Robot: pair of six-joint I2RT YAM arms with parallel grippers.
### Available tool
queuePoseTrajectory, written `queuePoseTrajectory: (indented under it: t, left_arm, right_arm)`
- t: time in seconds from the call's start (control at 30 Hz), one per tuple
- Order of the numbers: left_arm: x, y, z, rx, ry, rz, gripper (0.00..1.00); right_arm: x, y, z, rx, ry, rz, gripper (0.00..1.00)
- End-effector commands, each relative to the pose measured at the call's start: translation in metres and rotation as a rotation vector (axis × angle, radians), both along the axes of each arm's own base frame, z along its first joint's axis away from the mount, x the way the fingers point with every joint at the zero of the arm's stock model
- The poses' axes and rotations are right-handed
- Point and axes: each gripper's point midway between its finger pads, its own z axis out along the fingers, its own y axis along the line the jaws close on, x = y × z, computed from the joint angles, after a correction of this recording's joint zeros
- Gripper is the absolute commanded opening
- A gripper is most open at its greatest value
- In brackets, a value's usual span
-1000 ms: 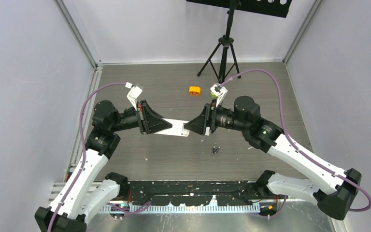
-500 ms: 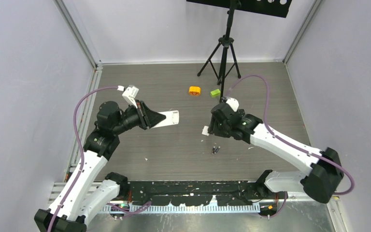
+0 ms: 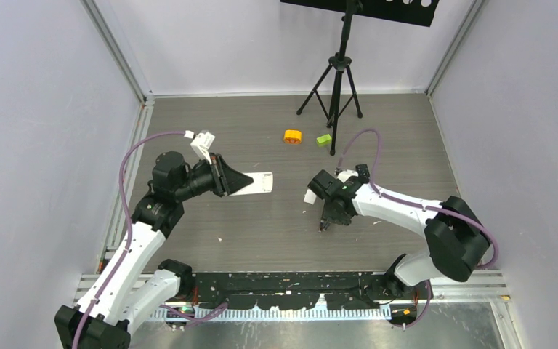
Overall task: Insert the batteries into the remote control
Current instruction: Pick up the battery from the center of the board.
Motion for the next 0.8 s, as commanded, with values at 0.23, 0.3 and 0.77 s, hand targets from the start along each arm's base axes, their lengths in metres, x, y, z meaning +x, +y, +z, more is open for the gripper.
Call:
queuePoseTrajectory:
  t: [0.23, 0.3, 0.77]
  left_arm:
    - [-0.002, -0.005, 0.016, -0.038, -0.071, -0.037, 0.0]
    - [-0.002, -0.005, 0.016, -0.038, -0.068, -0.039, 0.0]
    - [-0.004, -0.005, 0.013, -0.048, -0.053, -0.034, 0.0]
  right_arm:
    - [0.011, 0.018, -0.018, 0.044, -0.001, -0.014, 0.39]
    - [0.009, 0.018, -0.022, 0.04, 0.012, -0.013, 0.38]
    - [0.005, 0.008, -0.038, 0.03, 0.011, -0.062, 0.13]
